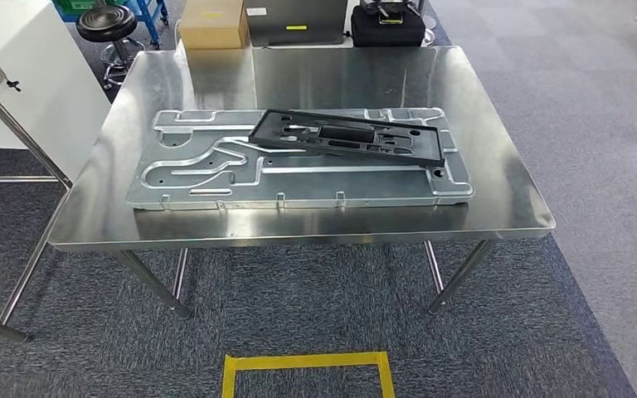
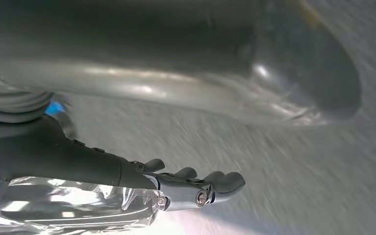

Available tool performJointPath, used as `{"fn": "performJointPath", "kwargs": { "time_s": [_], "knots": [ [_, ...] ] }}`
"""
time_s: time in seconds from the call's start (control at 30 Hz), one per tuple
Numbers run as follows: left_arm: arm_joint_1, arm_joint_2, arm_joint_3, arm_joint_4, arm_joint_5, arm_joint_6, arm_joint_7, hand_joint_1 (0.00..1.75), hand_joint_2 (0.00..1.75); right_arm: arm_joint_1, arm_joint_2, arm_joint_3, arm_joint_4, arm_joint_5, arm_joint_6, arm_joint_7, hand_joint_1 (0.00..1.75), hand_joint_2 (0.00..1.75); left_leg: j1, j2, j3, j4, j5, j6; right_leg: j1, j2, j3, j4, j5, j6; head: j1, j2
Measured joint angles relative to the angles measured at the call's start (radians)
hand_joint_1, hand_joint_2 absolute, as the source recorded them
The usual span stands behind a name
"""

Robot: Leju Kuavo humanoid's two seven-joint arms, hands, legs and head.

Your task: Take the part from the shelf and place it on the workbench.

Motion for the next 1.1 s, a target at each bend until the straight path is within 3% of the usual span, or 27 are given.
{"fn": "performJointPath", "kwargs": {
  "time_s": [0.03,0.07,0.13,0.2,0.27,0.33,0.37,0.47,0.5,0.53,0.57,0.63,0.7,0.73,0.77,0.83,0.87,0.93,1.0,1.03,1.07,1.1],
  "knots": [
    [-0.001,-0.001,-0.004,0.000,0.000,-0.001,0.003,0.00,0.00,-0.002,0.003,0.000,0.011,0.004,0.029,0.016,0.00,0.00,0.000,0.001,-0.017,0.004,0.011,-0.002,-0.002,0.000,0.004,0.032,0.003,0.003,0.000,0.000],
    [-0.001,-0.002,-0.008,0.000,0.000,-0.001,0.005,0.00,0.00,-0.004,0.007,0.000,0.020,0.011,0.058,0.026,0.00,0.00,0.001,0.002,-0.034,0.009,0.020,-0.005,-0.005,0.000,0.024,0.033,0.029,0.006,0.000,0.000],
    [-0.004,-0.005,-0.016,0.000,0.000,-0.002,0.009,0.00,0.00,-0.008,0.014,0.000,0.034,0.027,0.115,0.039,0.00,0.00,0.004,0.002,-0.068,0.026,0.036,-0.015,-0.011,0.000,0.112,-0.068,0.081,0.010,0.000,0.000],
    [-0.007,-0.008,-0.022,0.000,0.000,-0.002,0.012,0.00,0.00,-0.014,0.023,0.000,0.044,0.038,0.158,0.040,0.00,0.00,0.004,0.003,-0.092,0.044,0.046,-0.027,-0.008,0.001,0.203,-0.204,0.072,0.004,0.000,0.000],
    [-0.010,-0.011,-0.032,0.000,0.000,-0.002,0.016,0.00,0.00,-0.018,0.031,0.000,0.052,0.046,0.188,0.033,0.00,0.00,0.003,0.003,-0.099,0.049,0.060,-0.040,-0.001,0.003,0.228,-0.255,0.054,-0.010,0.000,0.000],
    [-0.011,-0.014,-0.041,0.000,0.000,-0.002,0.022,0.00,0.00,-0.021,0.040,0.001,0.060,0.052,0.210,0.021,0.00,0.00,0.006,0.002,-0.104,0.052,0.064,-0.053,-0.001,0.000,0.214,-0.255,0.070,-0.028,0.000,0.000],
    [-0.011,-0.015,-0.045,0.000,-0.001,-0.002,0.024,0.00,0.00,-0.022,0.044,0.002,0.063,0.053,0.219,0.014,0.00,0.00,0.008,0.001,-0.112,0.067,0.042,-0.057,-0.001,-0.002,0.204,-0.256,0.081,-0.037,0.000,0.000],
    [-0.013,-0.017,-0.057,0.000,-0.001,0.001,0.029,0.00,0.00,-0.024,0.051,0.003,0.067,0.054,0.232,-0.009,0.00,0.00,0.011,-0.001,-0.152,0.216,-0.104,-0.066,0.001,-0.006,0.164,-0.256,0.115,-0.052,0.000,0.000],
    [-0.015,-0.018,-0.060,0.000,-0.001,0.001,0.030,0.00,0.00,-0.024,0.053,0.003,0.068,0.055,0.234,-0.016,0.00,0.00,0.011,-0.001,-0.160,0.276,-0.134,-0.068,0.004,-0.006,0.148,-0.254,0.127,-0.054,0.000,0.000],
    [-0.017,-0.018,-0.062,0.000,-0.001,0.002,0.032,0.00,0.00,-0.024,0.053,0.003,0.069,0.057,0.238,-0.023,0.00,0.00,0.011,-0.001,-0.157,0.317,-0.141,-0.069,0.006,-0.006,0.131,-0.251,0.138,-0.054,0.000,0.000],
    [-0.018,-0.018,-0.064,0.000,-0.001,0.003,0.034,0.00,0.00,-0.024,0.053,0.004,0.069,0.058,0.242,-0.029,0.00,0.00,0.011,-0.001,-0.140,0.328,-0.126,-0.067,0.008,-0.006,0.114,-0.247,0.148,-0.054,0.000,0.000],
    [-0.021,-0.018,-0.064,0.000,-0.001,0.004,0.035,0.00,0.00,-0.025,0.054,0.006,0.071,0.064,0.249,-0.038,0.00,0.00,0.010,-0.002,-0.055,0.242,-0.075,-0.057,0.011,-0.006,0.084,-0.239,0.167,-0.051,0.000,0.000],
    [-0.028,-0.018,-0.065,0.000,-0.001,0.007,0.035,0.00,0.00,-0.027,0.055,0.009,0.072,0.068,0.256,-0.041,0.00,0.00,0.003,-0.003,0.054,0.090,-0.076,-0.043,0.015,-0.006,0.065,-0.233,0.185,-0.044,0.000,0.000],
    [-0.032,-0.018,-0.065,0.000,-0.001,0.008,0.035,0.00,0.00,-0.027,0.055,0.011,0.073,0.071,0.259,-0.042,0.00,0.00,0.000,-0.003,0.087,0.036,-0.086,-0.037,0.015,-0.006,0.061,-0.233,0.194,-0.039,0.000,0.000],
    [-0.034,-0.018,-0.065,0.000,-0.001,0.010,0.035,0.00,0.00,-0.027,0.056,0.013,0.074,0.074,0.262,-0.041,0.00,0.00,-0.004,-0.003,0.100,0.007,-0.094,-0.031,0.015,-0.007,0.058,-0.234,0.204,-0.033,0.000,0.000],
    [-0.034,-0.020,-0.065,0.000,-0.001,0.012,0.036,0.00,0.00,-0.027,0.057,0.016,0.075,0.083,0.264,-0.038,0.00,0.00,-0.005,0.000,0.090,-0.003,-0.079,-0.017,0.012,-0.006,0.053,-0.235,0.214,-0.020,0.000,0.000],
    [-0.034,-0.020,-0.065,0.000,-0.001,0.012,0.036,0.00,0.00,-0.027,0.057,0.018,0.076,0.088,0.263,-0.036,0.00,0.00,-0.004,0.002,0.081,-0.006,-0.067,-0.008,0.010,-0.004,0.047,-0.224,0.197,-0.014,0.000,0.000],
    [-0.034,-0.022,-0.065,0.000,-0.001,0.012,0.036,0.00,0.00,-0.027,0.058,0.023,0.077,0.097,0.260,-0.037,0.00,0.00,-0.001,0.006,0.056,-0.010,-0.041,0.006,0.006,0.000,0.024,-0.147,0.108,-0.005,0.000,0.000],
    [-0.034,-0.022,-0.065,0.000,0.000,0.012,0.035,0.00,0.00,-0.027,0.059,0.029,0.079,0.103,0.253,-0.040,0.00,0.00,-0.002,0.006,0.023,-0.006,-0.017,0.008,0.003,0.000,-0.002,-0.025,0.019,0.002,0.000,0.000],
    [-0.033,-0.022,-0.065,0.000,0.000,0.012,0.035,0.00,0.00,-0.027,0.060,0.031,0.079,0.104,0.250,-0.042,0.00,0.00,-0.002,0.006,0.005,-0.002,-0.006,0.007,0.002,0.000,-0.004,0.021,0.008,0.005,0.000,0.000],
    [-0.033,-0.023,-0.065,0.000,0.000,0.013,0.035,0.00,0.00,-0.027,0.060,0.033,0.079,0.105,0.248,-0.043,0.00,0.00,-0.002,0.007,-0.014,0.003,0.005,0.005,0.001,0.000,0.008,0.039,0.023,0.007,0.000,0.000],
    [-0.033,-0.023,-0.065,0.000,0.000,0.013,0.035,0.00,0.00,-0.027,0.060,0.035,0.079,0.105,0.248,-0.044,0.00,0.00,-0.001,0.007,-0.034,0.011,0.015,0.002,0.000,0.000,0.036,0.024,0.054,0.008,0.000,0.000]
  ]
}}
